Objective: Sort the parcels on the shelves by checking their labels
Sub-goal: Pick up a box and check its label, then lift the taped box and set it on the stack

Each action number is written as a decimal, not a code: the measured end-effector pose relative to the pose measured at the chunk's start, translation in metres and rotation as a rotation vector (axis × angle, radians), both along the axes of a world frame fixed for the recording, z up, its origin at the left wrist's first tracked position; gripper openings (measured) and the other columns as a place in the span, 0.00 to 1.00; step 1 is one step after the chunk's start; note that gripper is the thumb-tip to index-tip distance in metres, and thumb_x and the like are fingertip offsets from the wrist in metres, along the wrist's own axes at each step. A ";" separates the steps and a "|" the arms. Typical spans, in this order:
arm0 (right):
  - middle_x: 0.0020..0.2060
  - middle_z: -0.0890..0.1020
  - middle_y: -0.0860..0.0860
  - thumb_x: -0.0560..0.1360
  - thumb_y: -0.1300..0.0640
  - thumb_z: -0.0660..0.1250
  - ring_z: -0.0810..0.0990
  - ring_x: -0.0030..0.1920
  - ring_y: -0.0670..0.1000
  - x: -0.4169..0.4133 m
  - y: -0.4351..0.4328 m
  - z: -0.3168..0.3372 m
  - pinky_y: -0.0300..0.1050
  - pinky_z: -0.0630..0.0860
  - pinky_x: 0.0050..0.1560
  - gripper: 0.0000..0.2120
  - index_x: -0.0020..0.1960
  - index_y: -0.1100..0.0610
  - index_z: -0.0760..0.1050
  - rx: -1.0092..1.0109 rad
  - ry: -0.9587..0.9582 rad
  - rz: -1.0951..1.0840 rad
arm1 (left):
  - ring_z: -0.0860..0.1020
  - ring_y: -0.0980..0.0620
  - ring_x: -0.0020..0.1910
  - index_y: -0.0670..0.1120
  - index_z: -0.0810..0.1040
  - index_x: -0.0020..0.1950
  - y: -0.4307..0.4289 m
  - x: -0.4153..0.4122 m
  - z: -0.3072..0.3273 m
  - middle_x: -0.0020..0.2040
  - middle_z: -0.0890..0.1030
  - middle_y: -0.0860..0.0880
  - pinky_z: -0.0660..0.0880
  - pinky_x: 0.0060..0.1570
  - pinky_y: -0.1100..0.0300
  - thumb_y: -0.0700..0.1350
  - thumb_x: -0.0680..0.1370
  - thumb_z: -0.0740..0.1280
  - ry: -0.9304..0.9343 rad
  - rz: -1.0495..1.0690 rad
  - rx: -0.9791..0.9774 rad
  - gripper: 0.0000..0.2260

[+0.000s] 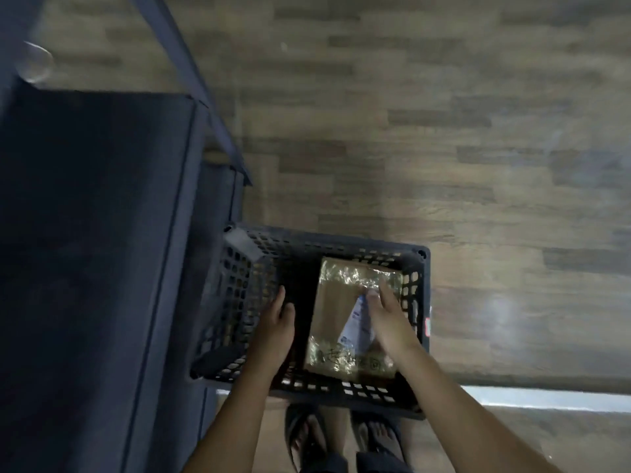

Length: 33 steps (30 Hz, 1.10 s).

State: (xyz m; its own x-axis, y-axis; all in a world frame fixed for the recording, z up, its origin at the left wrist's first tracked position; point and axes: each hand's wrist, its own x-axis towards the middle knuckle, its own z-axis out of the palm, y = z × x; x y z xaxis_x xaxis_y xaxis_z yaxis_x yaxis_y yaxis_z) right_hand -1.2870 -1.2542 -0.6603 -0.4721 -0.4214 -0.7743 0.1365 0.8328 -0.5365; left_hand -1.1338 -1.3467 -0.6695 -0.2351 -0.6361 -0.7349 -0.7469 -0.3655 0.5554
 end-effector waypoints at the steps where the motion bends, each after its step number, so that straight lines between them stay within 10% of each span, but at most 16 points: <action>1: 0.76 0.59 0.49 0.82 0.44 0.48 0.62 0.74 0.54 0.005 -0.009 0.028 0.48 0.59 0.70 0.24 0.77 0.45 0.52 -0.016 -0.005 0.013 | 0.63 0.48 0.73 0.53 0.59 0.76 -0.006 0.005 0.026 0.76 0.61 0.48 0.62 0.68 0.56 0.49 0.83 0.53 0.029 0.061 -0.011 0.20; 14: 0.77 0.53 0.50 0.83 0.48 0.47 0.55 0.76 0.53 0.163 -0.083 0.346 0.50 0.58 0.71 0.25 0.78 0.50 0.46 -0.459 0.131 0.775 | 0.56 0.53 0.76 0.51 0.55 0.78 0.043 0.136 0.366 0.78 0.56 0.52 0.55 0.72 0.61 0.50 0.83 0.52 0.079 0.457 -0.391 0.22; 21: 0.77 0.52 0.51 0.82 0.49 0.49 0.57 0.75 0.56 0.296 -0.049 0.427 0.57 0.59 0.70 0.26 0.78 0.53 0.48 -0.645 0.199 0.976 | 0.64 0.50 0.73 0.53 0.56 0.77 0.151 0.269 0.436 0.77 0.59 0.51 0.62 0.67 0.61 0.50 0.83 0.50 -0.019 0.841 -0.395 0.22; 24: 0.77 0.53 0.53 0.82 0.49 0.50 0.57 0.75 0.57 0.329 -0.048 0.450 0.59 0.59 0.71 0.27 0.78 0.56 0.49 -0.687 0.280 0.980 | 0.79 0.51 0.46 0.54 0.57 0.77 0.184 0.320 0.452 0.71 0.69 0.46 0.75 0.39 0.66 0.50 0.83 0.50 -0.054 1.009 -0.400 0.22; 27: 0.77 0.53 0.53 0.82 0.47 0.49 0.54 0.76 0.56 0.360 -0.049 0.466 0.57 0.56 0.72 0.27 0.78 0.57 0.50 -0.733 0.311 1.048 | 0.71 0.55 0.29 0.55 0.56 0.77 0.198 0.351 0.467 0.63 0.76 0.41 0.65 0.22 0.67 0.50 0.83 0.50 -0.055 1.126 -0.454 0.21; 31: 0.77 0.54 0.54 0.82 0.48 0.49 0.53 0.76 0.55 0.395 -0.057 0.483 0.56 0.55 0.73 0.27 0.77 0.58 0.51 -0.790 0.288 1.076 | 0.77 0.53 0.37 0.55 0.56 0.77 0.181 0.371 0.487 0.63 0.75 0.46 0.69 0.33 0.63 0.49 0.83 0.50 -0.045 1.130 -0.512 0.21; 33: 0.77 0.54 0.56 0.82 0.48 0.50 0.54 0.76 0.57 0.409 -0.067 0.490 0.56 0.56 0.72 0.28 0.77 0.59 0.51 -0.797 0.283 1.035 | 0.75 0.49 0.60 0.54 0.56 0.77 0.163 0.380 0.495 0.74 0.66 0.47 0.71 0.51 0.61 0.49 0.83 0.51 -0.039 1.096 -0.556 0.21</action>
